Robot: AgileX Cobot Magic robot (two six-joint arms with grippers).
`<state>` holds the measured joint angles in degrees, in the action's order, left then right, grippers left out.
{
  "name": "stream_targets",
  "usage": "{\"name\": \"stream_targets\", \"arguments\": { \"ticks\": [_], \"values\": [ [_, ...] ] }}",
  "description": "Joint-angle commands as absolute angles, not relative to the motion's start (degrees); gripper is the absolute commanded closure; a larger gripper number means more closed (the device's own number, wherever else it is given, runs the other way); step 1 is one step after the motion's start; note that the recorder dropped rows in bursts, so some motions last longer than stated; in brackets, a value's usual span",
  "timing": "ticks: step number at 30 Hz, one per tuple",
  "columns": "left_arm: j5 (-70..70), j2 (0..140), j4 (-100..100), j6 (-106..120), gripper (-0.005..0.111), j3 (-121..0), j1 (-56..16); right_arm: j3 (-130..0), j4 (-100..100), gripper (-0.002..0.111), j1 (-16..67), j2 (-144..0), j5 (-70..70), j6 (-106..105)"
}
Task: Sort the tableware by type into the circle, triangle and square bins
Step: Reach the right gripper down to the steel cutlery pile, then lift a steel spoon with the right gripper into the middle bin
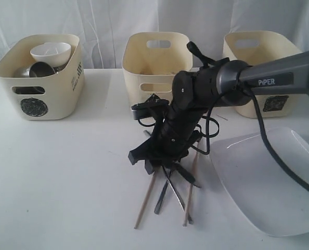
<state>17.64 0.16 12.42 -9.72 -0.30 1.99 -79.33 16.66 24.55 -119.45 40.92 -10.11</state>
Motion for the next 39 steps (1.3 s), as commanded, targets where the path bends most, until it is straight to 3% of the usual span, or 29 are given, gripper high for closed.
{"name": "stream_targets", "arguments": {
  "ticks": [1,4,5,7,11,16,21,29,39],
  "values": [
    [17.44,0.0,12.02,-9.66,0.107,0.0,1.47,-79.33,16.7,0.078,24.68,-120.07,39.32,-8.02],
    [17.44,0.0,12.02,-9.66,0.107,0.0,1.47,-79.33,16.7,0.092,24.68,-120.07,37.91,-5.38],
    [17.44,0.0,12.02,-9.66,0.107,0.0,1.47,-79.33,16.7,0.102,24.68,-120.07,37.09,-4.25],
    [17.44,0.0,12.02,-9.66,0.107,0.0,1.47,-79.33,16.93,0.108,24.68,-120.07,37.2,-4.02],
    [17.44,0.0,12.02,-9.66,0.107,0.0,1.47,-80.02,18.53,0.108,24.68,-117.11,39.76,-4.02],
    [17.44,0.0,12.02,-9.66,0.107,0.0,1.47,-89.68,18.22,0.108,24.48,-109.59,45.57,-6.19],
    [17.44,0.0,12.02,-9.66,0.107,0.0,1.47,-98.79,23.43,0.108,21.35,-107.61,40.61,-6.41],
    [17.44,0.0,12.02,-9.66,0.107,0.0,1.47,-98.75,43.82,0.108,15.2,-107.61,39.75,-17.42],
    [17.44,0.0,12.02,-9.66,0.107,0.0,1.47,-98.75,45.36,0.108,12.09,-107.61,26.69,-17.41]
  ]
}}
